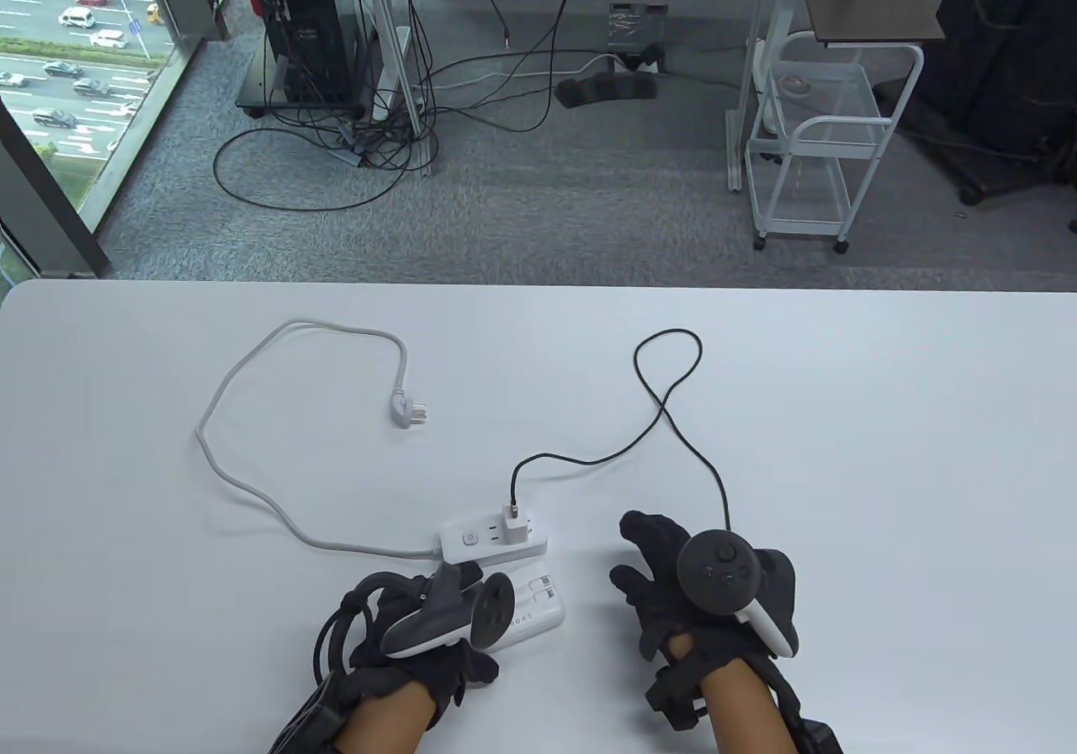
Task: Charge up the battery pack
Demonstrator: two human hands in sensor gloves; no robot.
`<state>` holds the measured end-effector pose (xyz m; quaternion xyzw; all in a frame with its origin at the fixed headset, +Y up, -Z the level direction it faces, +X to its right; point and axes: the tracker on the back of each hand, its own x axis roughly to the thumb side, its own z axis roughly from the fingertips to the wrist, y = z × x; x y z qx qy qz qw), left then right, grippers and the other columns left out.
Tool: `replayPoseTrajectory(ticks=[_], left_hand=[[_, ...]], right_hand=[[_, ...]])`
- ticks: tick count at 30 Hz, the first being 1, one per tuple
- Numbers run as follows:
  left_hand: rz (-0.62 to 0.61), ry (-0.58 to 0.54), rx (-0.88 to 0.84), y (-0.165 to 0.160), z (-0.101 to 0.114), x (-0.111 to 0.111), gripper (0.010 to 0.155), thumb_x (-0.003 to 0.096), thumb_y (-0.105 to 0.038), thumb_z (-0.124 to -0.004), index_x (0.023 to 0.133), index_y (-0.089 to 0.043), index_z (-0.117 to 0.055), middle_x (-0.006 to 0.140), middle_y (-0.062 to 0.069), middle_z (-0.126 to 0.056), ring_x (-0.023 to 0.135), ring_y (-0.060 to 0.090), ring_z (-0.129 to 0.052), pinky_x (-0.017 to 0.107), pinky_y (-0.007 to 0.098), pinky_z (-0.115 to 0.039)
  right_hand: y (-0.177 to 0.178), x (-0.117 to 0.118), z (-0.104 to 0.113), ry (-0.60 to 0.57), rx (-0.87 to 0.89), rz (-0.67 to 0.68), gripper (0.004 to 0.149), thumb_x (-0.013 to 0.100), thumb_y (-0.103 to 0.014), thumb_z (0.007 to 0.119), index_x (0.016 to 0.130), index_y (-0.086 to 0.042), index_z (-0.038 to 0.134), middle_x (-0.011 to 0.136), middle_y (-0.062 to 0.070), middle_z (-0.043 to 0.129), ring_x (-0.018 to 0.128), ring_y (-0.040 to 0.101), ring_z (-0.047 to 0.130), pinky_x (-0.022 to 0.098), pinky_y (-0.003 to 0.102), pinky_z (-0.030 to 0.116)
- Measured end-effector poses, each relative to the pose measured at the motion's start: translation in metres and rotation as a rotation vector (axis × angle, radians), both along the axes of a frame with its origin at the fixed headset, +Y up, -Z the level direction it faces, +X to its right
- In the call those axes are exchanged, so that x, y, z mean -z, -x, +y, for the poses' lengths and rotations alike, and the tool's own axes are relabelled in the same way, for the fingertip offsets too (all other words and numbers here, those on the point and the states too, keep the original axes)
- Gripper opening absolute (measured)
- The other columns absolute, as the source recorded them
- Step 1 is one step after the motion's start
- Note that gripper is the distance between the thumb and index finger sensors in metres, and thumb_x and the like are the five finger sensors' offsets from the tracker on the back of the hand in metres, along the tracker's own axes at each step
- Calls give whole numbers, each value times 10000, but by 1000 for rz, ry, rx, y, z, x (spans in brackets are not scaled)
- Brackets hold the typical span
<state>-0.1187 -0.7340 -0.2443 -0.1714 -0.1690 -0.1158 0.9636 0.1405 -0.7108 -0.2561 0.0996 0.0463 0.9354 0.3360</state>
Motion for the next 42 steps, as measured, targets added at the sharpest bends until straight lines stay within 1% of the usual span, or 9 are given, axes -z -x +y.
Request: replayPoseTrajectory(ticks=[3,8,14,17,22,27,33,38,42], left_hand=[[-9,-19,9,-1,-1,0,944,347,-763,-826,1067,-211,-565,1049,30,-733,900,250,-886,656,472,-783],[-13,-2,-61,3,-2,3,948,345,-785,-846,1067,-225,-592,1014,12,-765,845,235,-899,647,476,-780],[-32,103,-80,2,-7,3,1167,278,-892,-796,1117,-120,-546,1010,101,-738,785,291,-855,651,531,-749],[-43,85,-86,5,-1,2,1135,268,-915,-797,1114,-187,-590,1001,73,-759,770,277,-875,643,515,-771],[-13,219,-249,22,2,6,1085,287,-927,-792,1111,-246,-604,1002,16,-765,779,233,-894,648,469,-791],[4,358,-470,48,4,16,1077,300,-905,-800,1119,-240,-581,1017,28,-738,796,264,-870,658,493,-766],[-36,433,-588,70,5,22,1064,316,-888,-803,1118,-229,-572,1025,54,-726,808,284,-852,674,521,-737],[-52,473,-705,79,4,25,1057,318,-880,-808,1116,-228,-573,1026,59,-727,812,290,-850,678,530,-731],[-75,500,-778,83,2,27,1054,317,-872,-813,1114,-224,-574,1026,61,-723,813,298,-846,683,540,-721]], right_hand=[[-1,0,1,-6,6,0,653,448,-341,785,1025,-154,543,1058,257,594,911,577,685,642,774,398],[-1,0,1,-12,2,4,650,450,-338,785,1026,-154,546,1060,258,592,912,578,684,643,777,391],[-5,2,5,-32,-12,-4,643,451,-333,785,1024,-154,553,1064,264,585,919,585,669,644,783,373],[-8,2,10,-46,-24,-2,640,455,-328,787,1027,-153,559,1069,263,583,928,590,654,646,789,357],[-18,9,17,-54,-100,-18,617,457,-320,791,1017,-155,593,1071,255,595,935,591,648,651,792,348],[-28,18,9,31,-280,0,567,454,-308,802,986,-169,663,1070,242,619,941,585,654,662,789,348],[-35,21,-9,129,-502,68,551,435,-291,848,959,-206,700,1085,208,617,971,556,647,681,779,359],[-32,23,-26,201,-648,130,591,430,-217,872,971,-293,647,1150,214,416,1035,569,465,691,789,284],[-27,21,-31,204,-732,143,618,426,-195,880,971,-324,619,1161,207,353,1048,559,435,703,784,282]])
